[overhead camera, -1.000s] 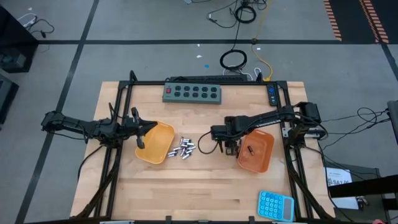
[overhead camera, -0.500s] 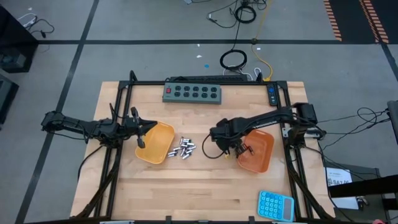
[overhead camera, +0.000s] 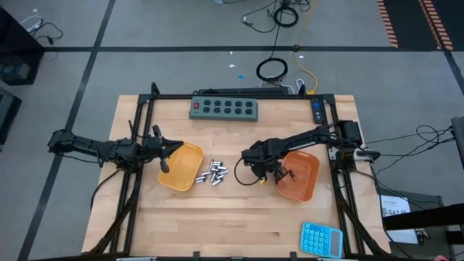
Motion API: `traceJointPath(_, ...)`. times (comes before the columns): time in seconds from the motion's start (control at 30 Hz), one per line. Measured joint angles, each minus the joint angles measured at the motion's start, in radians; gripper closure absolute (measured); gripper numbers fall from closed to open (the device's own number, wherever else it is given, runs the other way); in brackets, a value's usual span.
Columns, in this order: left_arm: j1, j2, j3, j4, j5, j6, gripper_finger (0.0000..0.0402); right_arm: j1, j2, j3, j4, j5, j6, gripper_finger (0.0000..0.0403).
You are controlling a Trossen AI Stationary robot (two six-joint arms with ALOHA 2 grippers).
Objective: Sort batteries
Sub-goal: Put the black battery into the orange bin
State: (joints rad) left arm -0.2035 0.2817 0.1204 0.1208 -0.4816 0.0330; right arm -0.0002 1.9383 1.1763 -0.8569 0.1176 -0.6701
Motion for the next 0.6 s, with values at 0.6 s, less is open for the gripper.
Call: traceJointPath(0.6,0.000,0.000,0.000,-0.006,-0.004,-0.035,0.0369,0.001,-0.200,0.204,-0.380,0.010,0.533,0.0381)
